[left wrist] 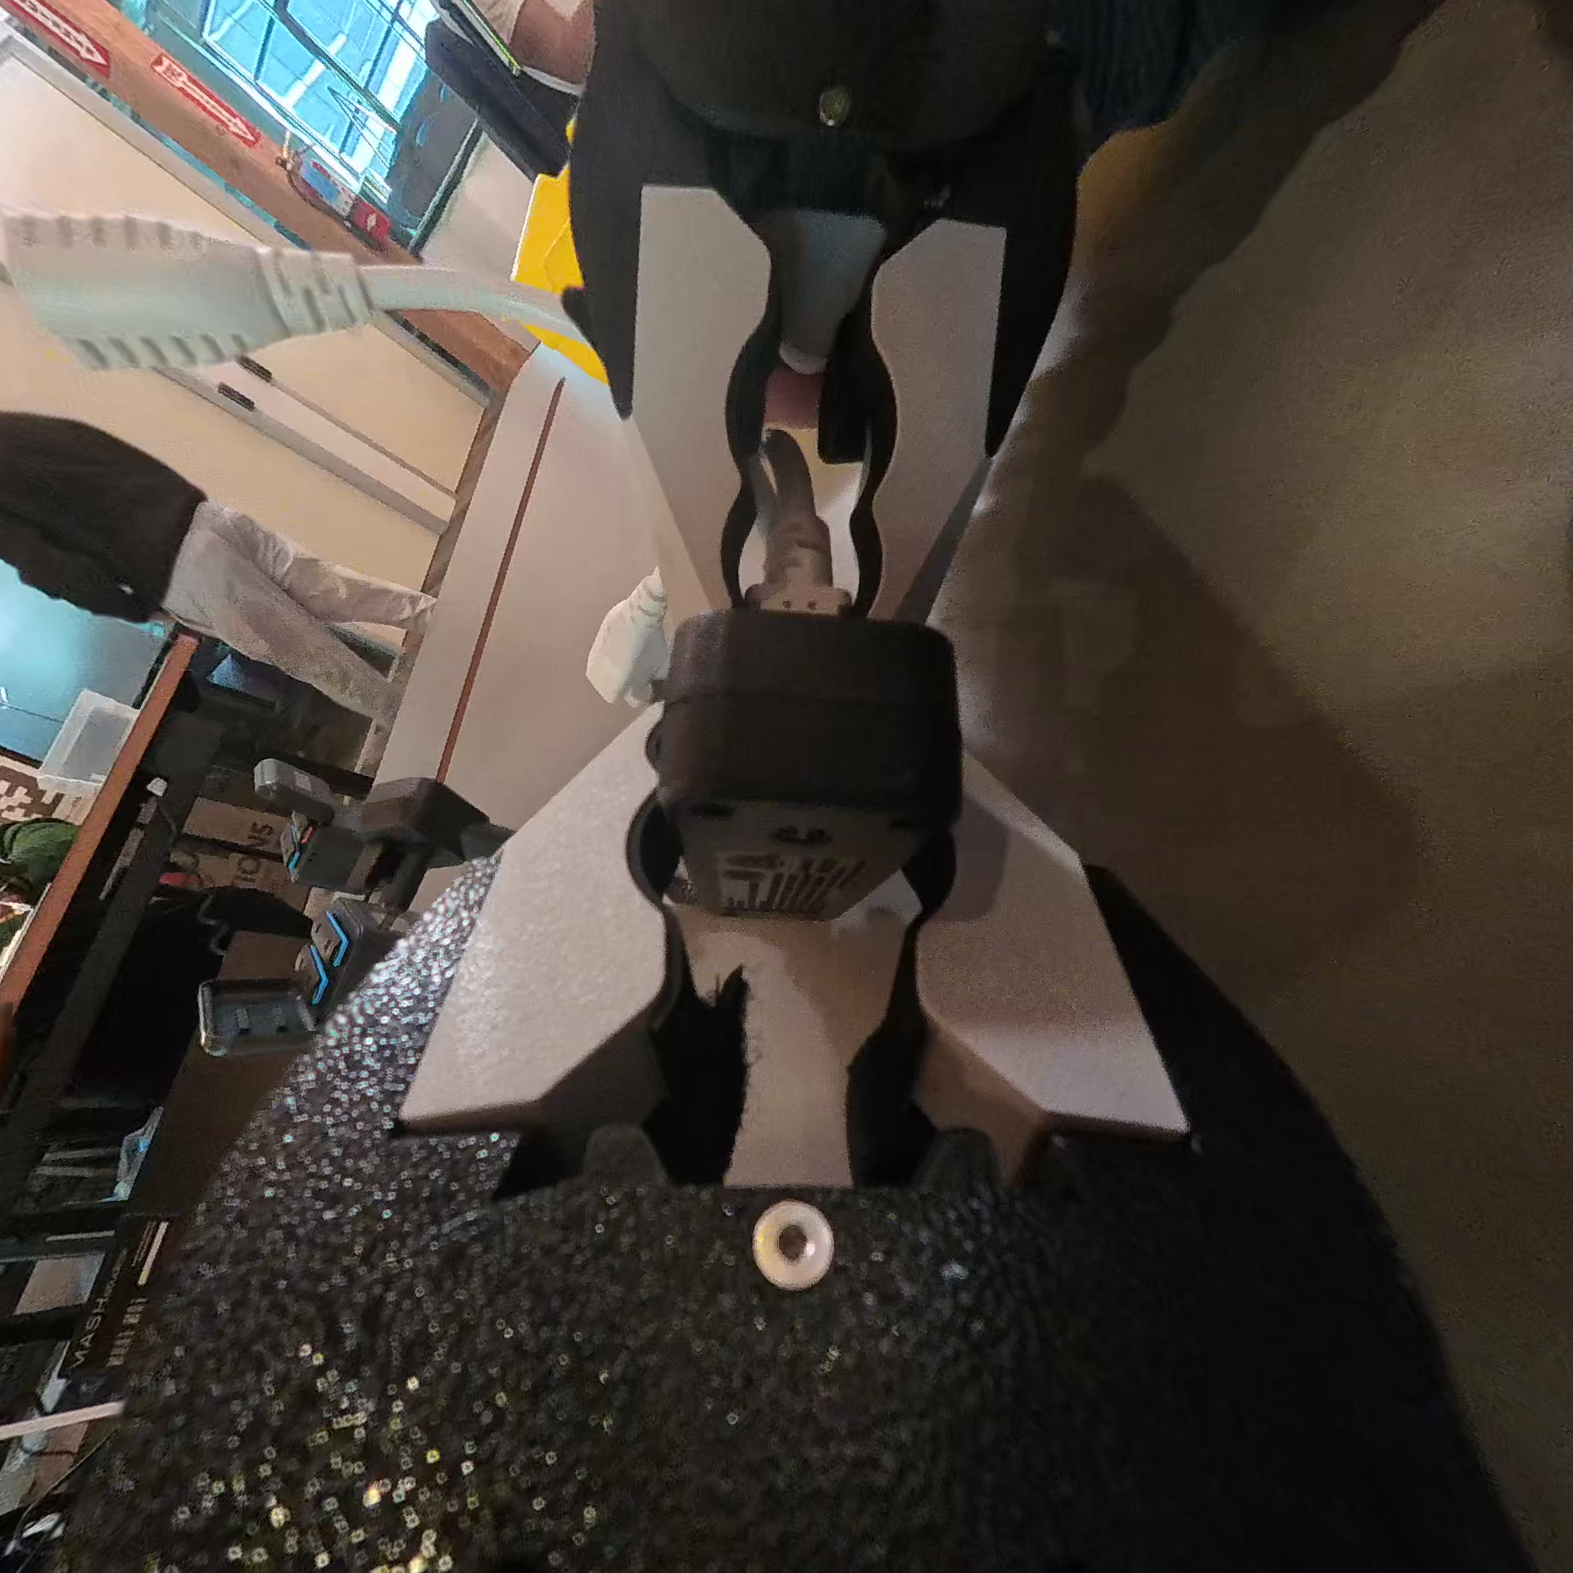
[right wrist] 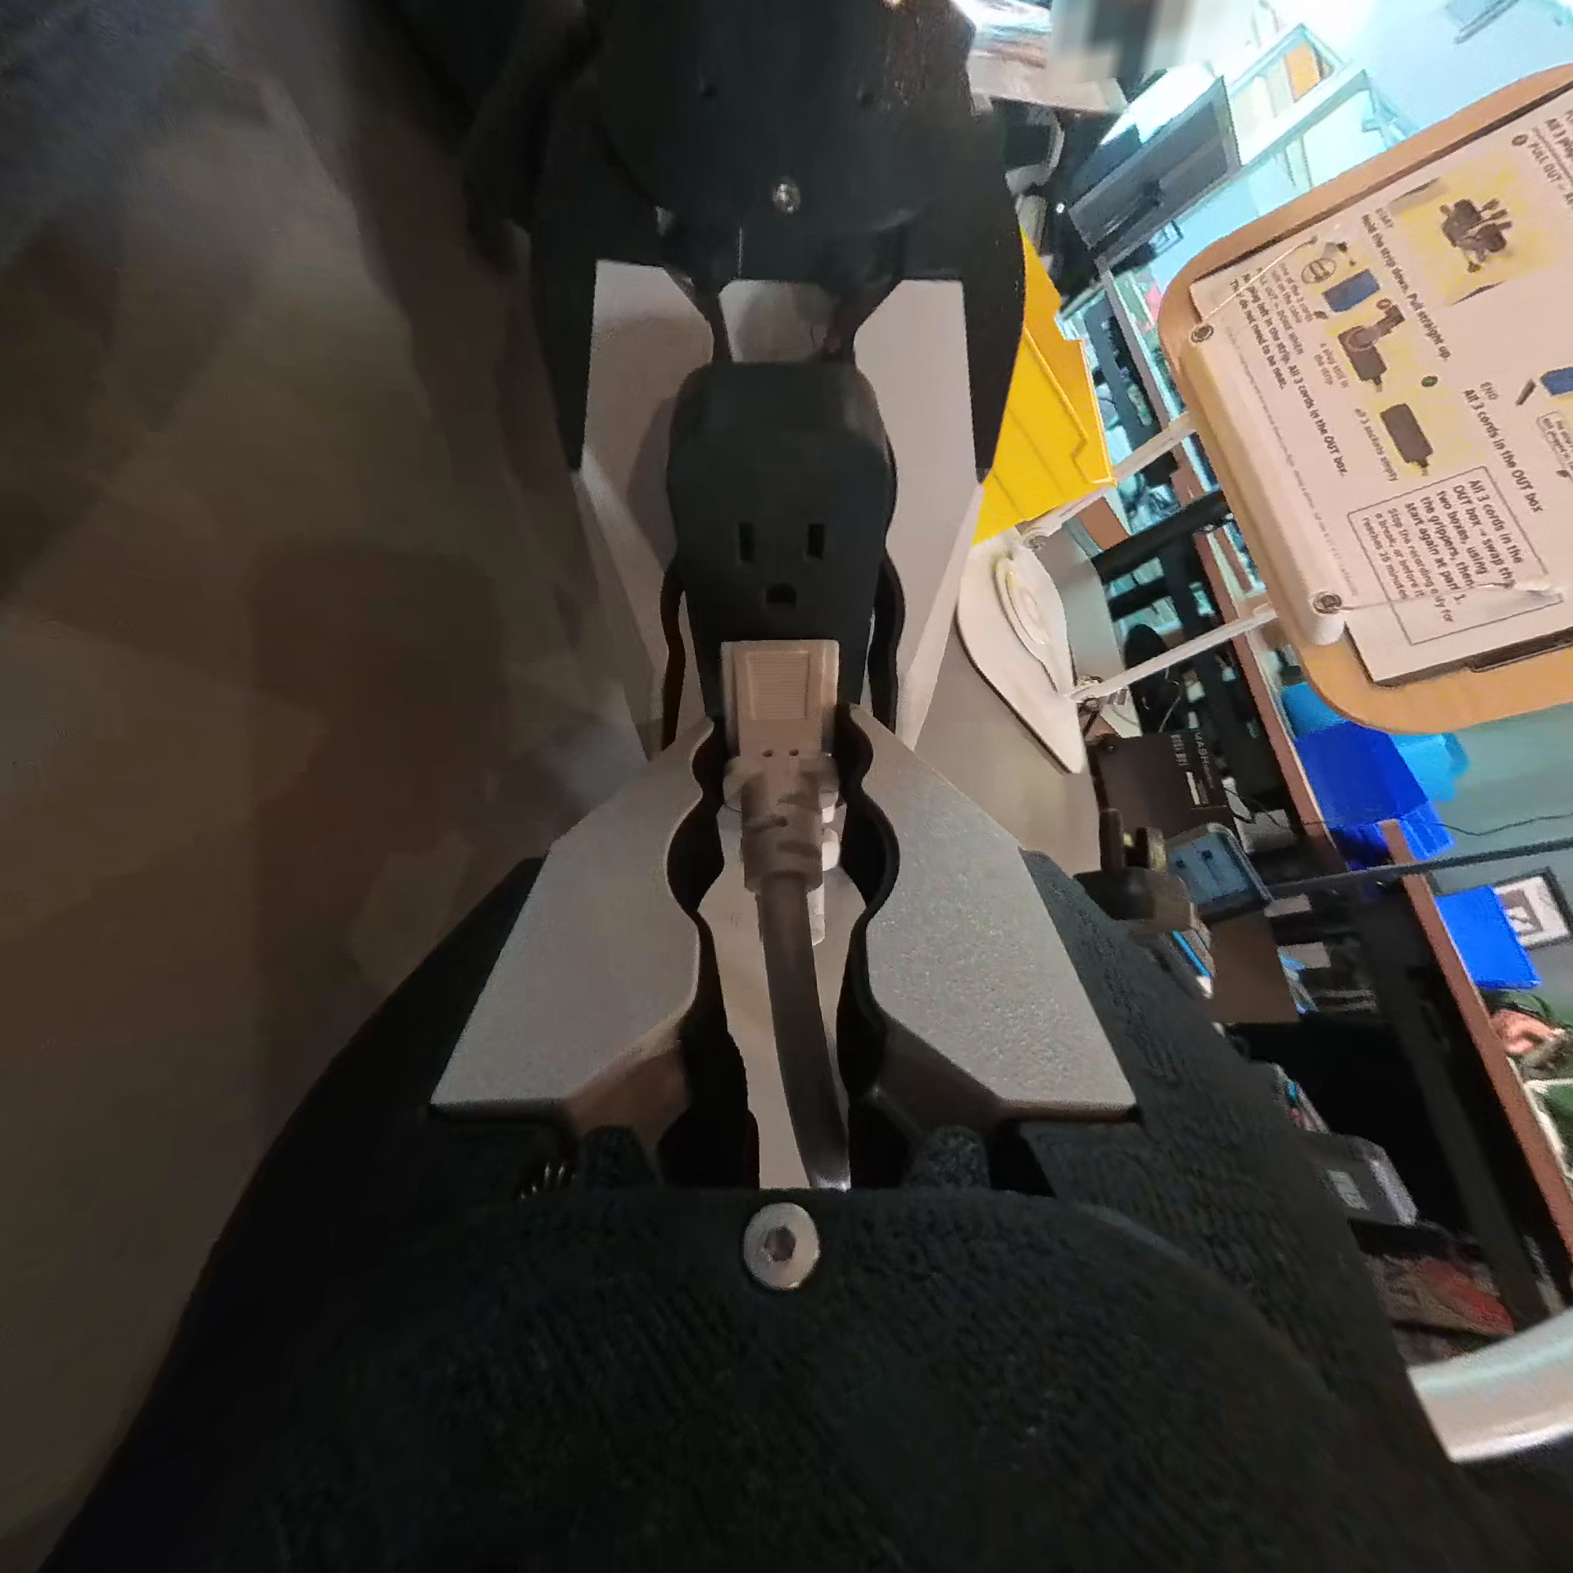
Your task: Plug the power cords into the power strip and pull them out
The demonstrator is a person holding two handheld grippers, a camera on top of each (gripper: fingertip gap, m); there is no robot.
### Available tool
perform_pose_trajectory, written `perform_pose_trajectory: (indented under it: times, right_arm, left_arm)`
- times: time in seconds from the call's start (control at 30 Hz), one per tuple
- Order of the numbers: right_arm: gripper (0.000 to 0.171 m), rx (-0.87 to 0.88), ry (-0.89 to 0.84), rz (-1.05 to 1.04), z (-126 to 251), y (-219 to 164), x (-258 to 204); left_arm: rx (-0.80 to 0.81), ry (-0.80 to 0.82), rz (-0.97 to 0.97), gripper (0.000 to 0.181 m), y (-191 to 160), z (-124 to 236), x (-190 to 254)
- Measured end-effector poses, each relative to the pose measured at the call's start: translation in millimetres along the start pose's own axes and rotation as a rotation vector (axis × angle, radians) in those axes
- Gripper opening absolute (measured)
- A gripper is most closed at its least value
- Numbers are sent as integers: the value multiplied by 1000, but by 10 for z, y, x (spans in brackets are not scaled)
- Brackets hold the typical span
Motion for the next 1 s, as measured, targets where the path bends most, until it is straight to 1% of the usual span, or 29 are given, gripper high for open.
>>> perform_pose_trajectory:
  times: [0.1, 0.23, 0.33, 0.5, 0.53, 0.57, 0.6, 0.63, 0.73, 0.83, 0.9, 0.97, 1.0]
  right_arm:
    - [23, -3, 3, -6, -3, 2, -3]
    - [22, -91, -28, 3, -50, 40, 70]
    - [23, -18, -7, -29, -1, 51, 43]
    - [24, 8, 19, -77, 51, 61, 36]
    - [24, 11, 24, -117, 79, 31, 67]
    - [23, 42, 60, -185, 111, 41, 64]
    - [23, 40, 74, -185, 105, 31, 49]
    - [23, 1, 66, -115, 81, -13, 41]
    - [22, -37, 61, -136, 64, -31, 60]
    - [23, -70, 40, -76, 24, -1, 50]
    - [23, -85, 26, -34, -16, 24, 29]
    - [23, -105, 23, 0, -30, 39, 7]
    - [23, -106, 18, 1, -31, 48, 3]
  left_arm:
    - [-1, -7, 1, 51, -9, 8, 6]
    - [68, -43, 76, 51, -42, 28, -65]
    - [57, -32, 63, 51, 23, 40, -32]
    - [62, -44, 81, 50, 55, 63, -8]
    - [71, -27, 89, 44, 47, 113, -34]
    - [147, -60, 133, 44, 123, 156, -6]
    - [122, -63, 129, 44, 108, 147, 3]
    - [99, -36, 88, 44, 71, 126, -9]
    - [126, -53, 113, 43, 66, 111, -32]
    - [109, -15, 69, 44, 68, 105, -39]
    - [58, -28, 42, 61, 59, 46, -6]
    - [11, -11, -9, 49, 27, 35, -19]
    - [2, -18, 0, 50, 21, 44, -20]
Point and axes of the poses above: each gripper's, where its closed fingertips meet, z back along the fingers, y out of its top, x = y × z across the jaws, the point moved 1 cm from there along z, back along the fingers, and after that the axes turned 11 degrees about -y, right-handed, at the moved point
